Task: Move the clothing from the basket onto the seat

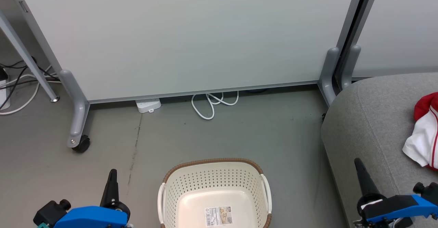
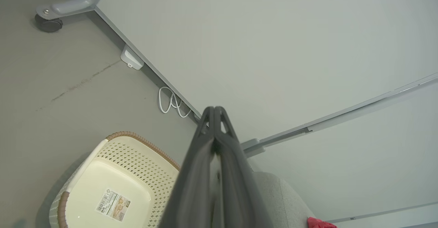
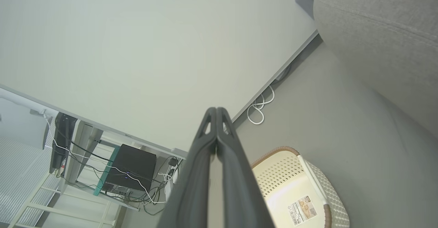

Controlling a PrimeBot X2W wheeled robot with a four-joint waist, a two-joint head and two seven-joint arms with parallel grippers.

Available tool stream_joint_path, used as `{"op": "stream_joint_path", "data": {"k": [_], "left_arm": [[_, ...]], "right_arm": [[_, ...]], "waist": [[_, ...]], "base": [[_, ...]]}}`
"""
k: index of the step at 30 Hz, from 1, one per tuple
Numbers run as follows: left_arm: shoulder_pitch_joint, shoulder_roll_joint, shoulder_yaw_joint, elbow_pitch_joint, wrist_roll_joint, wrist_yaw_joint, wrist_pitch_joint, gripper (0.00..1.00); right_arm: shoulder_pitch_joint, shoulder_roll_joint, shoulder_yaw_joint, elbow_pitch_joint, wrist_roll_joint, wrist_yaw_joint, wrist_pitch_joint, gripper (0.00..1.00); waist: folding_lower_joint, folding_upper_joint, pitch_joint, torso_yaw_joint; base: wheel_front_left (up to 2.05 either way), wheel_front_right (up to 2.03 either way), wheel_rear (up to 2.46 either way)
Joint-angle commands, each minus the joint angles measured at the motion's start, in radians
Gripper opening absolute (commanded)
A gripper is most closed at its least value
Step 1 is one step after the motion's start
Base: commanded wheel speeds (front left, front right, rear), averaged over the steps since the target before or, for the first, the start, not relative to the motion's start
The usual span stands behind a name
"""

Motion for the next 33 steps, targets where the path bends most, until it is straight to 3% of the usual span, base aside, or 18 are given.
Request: {"op": "stream_joint_path", "data": {"k": [1, 33], "left_arm": [[-0.028, 0.003, 0.011, -0.016, -0.032, -0.001, 0.01, 0.0], [-0.062, -0.001, 0.066, -0.05, -0.308, -0.002, 0.091, 0.0]], "right_arm": [[-0.025, 0.0, -0.004, -0.015, 0.037, 0.0, 0.005, 0.0], [-0.059, 0.004, -0.017, -0.016, 0.335, 0.0, 0.042, 0.0]], "waist": [[-0.0001, 0.0, 0.0, -0.001], [-0.0001, 0.0, 0.004, -0.021]], "base": [[0.0, 0.0, 0.0], [0.0, 0.0, 0.0]]}}
